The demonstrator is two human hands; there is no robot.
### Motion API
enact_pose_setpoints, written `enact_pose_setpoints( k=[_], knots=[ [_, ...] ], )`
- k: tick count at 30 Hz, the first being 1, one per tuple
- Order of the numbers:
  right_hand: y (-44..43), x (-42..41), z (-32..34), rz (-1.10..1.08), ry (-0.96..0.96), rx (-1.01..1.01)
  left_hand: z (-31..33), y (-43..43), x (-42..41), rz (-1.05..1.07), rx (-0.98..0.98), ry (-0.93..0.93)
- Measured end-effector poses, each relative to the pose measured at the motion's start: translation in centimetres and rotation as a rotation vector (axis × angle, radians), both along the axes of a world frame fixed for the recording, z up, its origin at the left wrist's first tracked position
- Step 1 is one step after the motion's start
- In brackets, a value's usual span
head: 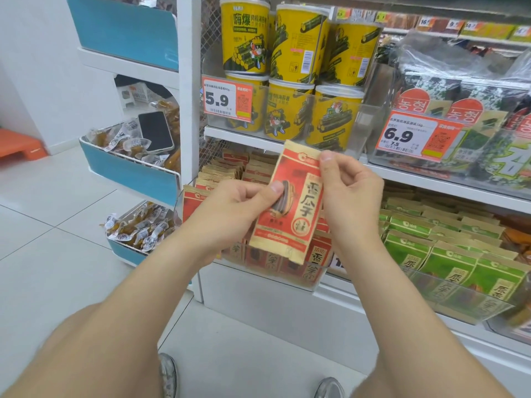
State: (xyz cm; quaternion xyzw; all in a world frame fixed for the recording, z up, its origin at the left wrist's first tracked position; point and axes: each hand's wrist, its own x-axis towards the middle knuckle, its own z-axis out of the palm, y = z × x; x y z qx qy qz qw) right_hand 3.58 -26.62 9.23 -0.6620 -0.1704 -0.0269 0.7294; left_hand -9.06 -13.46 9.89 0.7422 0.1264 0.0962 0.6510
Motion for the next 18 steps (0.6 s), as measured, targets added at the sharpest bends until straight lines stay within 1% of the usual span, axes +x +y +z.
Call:
enact_pose_setpoints(
  k=[2, 4, 6, 8, 10, 13, 15, 18],
  knots=[
    [0.0, -0.1, 0.2, 0.096, 0.055, -0.114, -0.3, 0.1, 0.3, 0.093, -0.020, -0.066],
    [0.2, -0.6, 0.2, 0.226, 0.037, -0.233, -0.4, 0.2, 0.4, 0.210, -0.012, -0.101],
    [0.4, -1.4, 0.0, 0.303, 0.009, -0.258, -0.3, 0.2, 0.3, 0.258, 0.060, -0.123],
    [0.7, -1.6, -0.2, 0.246, -0.063, -0.288, -0.1, 0.4, 0.1, 0.204, 0.104, -0.132],
    [0.8, -1.4, -0.5, 0.188, -0.119, -0.302, 0.1, 1.2, 0.0, 0.097, 0.058, -0.146],
    [0.9, -1.2, -0.5, 0.171, -0.123, -0.326, 0.2, 2.3, -0.3, -0.018, 0.022, -0.145],
    [1.0, -1.3, -0.5, 0.170, -0.122, -0.341, 0.1, 2.6, -0.3, -0.037, 0.051, -0.124],
    [1.0, -1.3, -0.4, 0.213, -0.105, -0.300, 0.0, 2.8, -0.4, -0.020, 0.083, -0.109]
  ],
)
